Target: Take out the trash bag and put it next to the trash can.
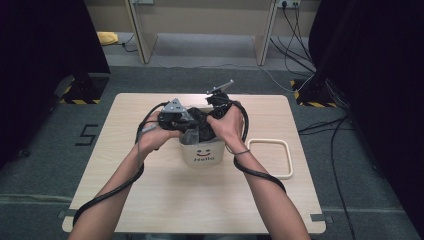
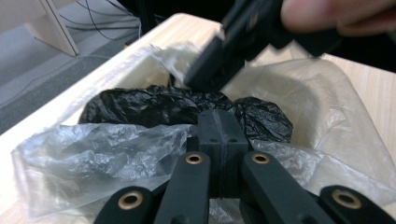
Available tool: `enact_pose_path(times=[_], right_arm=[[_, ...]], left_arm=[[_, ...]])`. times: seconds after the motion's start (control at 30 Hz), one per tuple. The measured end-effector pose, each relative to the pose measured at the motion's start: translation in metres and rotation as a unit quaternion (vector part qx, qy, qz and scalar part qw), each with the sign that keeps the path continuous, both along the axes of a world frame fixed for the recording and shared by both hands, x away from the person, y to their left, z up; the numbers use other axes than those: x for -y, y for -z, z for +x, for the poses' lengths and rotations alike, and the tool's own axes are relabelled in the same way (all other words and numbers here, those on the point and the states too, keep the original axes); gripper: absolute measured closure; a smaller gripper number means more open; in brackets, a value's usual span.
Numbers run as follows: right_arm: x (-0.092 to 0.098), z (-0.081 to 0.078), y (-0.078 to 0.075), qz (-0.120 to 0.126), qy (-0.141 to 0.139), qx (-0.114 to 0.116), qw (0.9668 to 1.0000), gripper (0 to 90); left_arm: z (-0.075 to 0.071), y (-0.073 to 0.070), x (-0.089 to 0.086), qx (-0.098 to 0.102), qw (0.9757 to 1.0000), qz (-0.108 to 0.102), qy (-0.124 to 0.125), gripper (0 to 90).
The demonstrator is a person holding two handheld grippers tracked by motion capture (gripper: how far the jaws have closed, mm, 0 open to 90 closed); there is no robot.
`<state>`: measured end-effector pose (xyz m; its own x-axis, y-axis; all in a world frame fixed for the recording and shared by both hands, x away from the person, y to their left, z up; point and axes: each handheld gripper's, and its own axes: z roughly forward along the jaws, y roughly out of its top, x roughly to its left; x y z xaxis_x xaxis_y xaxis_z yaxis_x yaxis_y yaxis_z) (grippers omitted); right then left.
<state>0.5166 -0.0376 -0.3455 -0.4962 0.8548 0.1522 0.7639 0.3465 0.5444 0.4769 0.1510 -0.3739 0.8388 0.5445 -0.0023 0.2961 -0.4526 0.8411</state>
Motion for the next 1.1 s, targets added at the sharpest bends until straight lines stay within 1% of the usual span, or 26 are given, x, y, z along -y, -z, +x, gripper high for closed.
enact_pose_path(times=[0.03,0.07,0.13,0.2,0.3,0.33,0.37,0.43,0.47,0.53,0.57,0.6,0.67,0.7,0.73,0.77,0.87,0.9,0.97,1.0,1.03,1.1], right_arm=[[0.003,0.0,-0.004,0.006,0.003,0.003,1.0,82.6],[0.008,-0.001,-0.009,0.011,0.007,0.01,0.9999,82.0],[0.018,-0.002,-0.021,0.016,0.02,0.03,0.9992,79.3],[0.03,-0.002,-0.032,0.02,0.032,0.043,0.9984,76.5],[0.047,-0.002,-0.045,0.016,0.046,0.052,0.9974,71.8],[0.052,-0.002,-0.047,0.013,0.055,0.056,0.9968,70.4],[0.058,-0.002,-0.048,0.011,0.061,0.055,0.9966,68.6],[0.068,-0.001,-0.047,0.011,0.068,0.048,0.9965,65.7],[0.073,0.0,-0.045,0.006,0.07,0.045,0.9965,64.1],[0.082,0.0,-0.038,0.006,0.073,0.022,0.9971,61.7],[0.085,0.0,-0.035,0.004,0.073,0.017,0.9972,61.0],[0.087,0.0,-0.03,-0.003,0.07,0.006,0.9975,60.4],[0.09,0.0,-0.021,-0.005,0.067,-0.014,0.9977,59.8],[0.091,0.0,-0.017,-0.009,0.063,-0.021,0.9977,60.2],[0.091,0.0,-0.013,-0.012,0.06,-0.029,0.9977,61.4],[0.091,0.0,-0.009,-0.012,0.058,-0.037,0.9976,64.4],[0.089,0.002,0.001,-0.017,0.047,-0.064,0.9967,76.1],[0.088,0.002,0.002,-0.021,0.047,-0.067,0.9964,80.8],[0.086,0.002,0.004,-0.02,0.045,-0.072,0.9962,90.0],[0.086,0.002,0.003,-0.021,0.048,-0.072,0.9961,90.0],[0.085,0.002,0.002,-0.025,0.049,-0.068,0.9962,90.0],[0.083,0.002,-0.001,-0.026,0.051,-0.064,0.9963,90.0]], left_arm=[[0.0,0.001,0.0,-0.001,1.0,0.002,0.0,90.0],[0.0,0.002,0.0,-0.003,1.0,0.003,0.001,90.0],[0.0,0.004,0.0,-0.006,1.0,0.006,0.001,90.0],[0.0,0.005,-0.001,-0.008,0.9999,0.007,0.002,90.0],[-0.001,0.006,0.0,-0.01,0.9999,0.011,0.003,90.0],[-0.001,0.007,0.0,-0.01,0.9999,0.011,0.002,90.0],[0.0,0.007,0.0,-0.01,0.9999,0.012,0.003,90.0],[0.0,0.007,0.001,-0.011,0.9998,0.015,0.004,90.0],[-0.001,0.008,0.001,-0.011,0.9998,0.015,0.004,90.0],[0.0,0.009,0.002,-0.012,0.9998,0.015,0.004,90.0],[0.0,0.009,0.002,-0.012,0.9998,0.017,0.005,90.0],[0.0,0.009,0.002,-0.013,0.9998,0.018,0.005,90.0],[0.0,0.009,0.002,-0.013,0.9997,0.017,0.006,90.0],[0.0,0.009,0.002,-0.013,0.9997,0.017,0.006,90.0],[0.0,0.009,0.002,-0.013,0.9998,0.017,0.005,90.0],[0.0,0.01,0.001,-0.014,0.9998,0.015,0.003,90.0],[-0.001,0.008,-0.001,-0.009,0.9999,0.009,-0.001,90.0],[-0.001,0.008,-0.002,-0.008,1.0,0.004,-0.002,90.0],[-0.003,0.005,-0.005,-0.002,1.0,-0.006,-0.004,90.0],[-0.003,0.004,-0.007,0.004,0.9999,-0.009,-0.003,89.3],[-0.004,0.002,-0.01,0.009,0.9999,-0.012,-0.004,86.0],[-0.005,-0.002,-0.015,0.018,0.9997,-0.017,-0.008,80.1]])
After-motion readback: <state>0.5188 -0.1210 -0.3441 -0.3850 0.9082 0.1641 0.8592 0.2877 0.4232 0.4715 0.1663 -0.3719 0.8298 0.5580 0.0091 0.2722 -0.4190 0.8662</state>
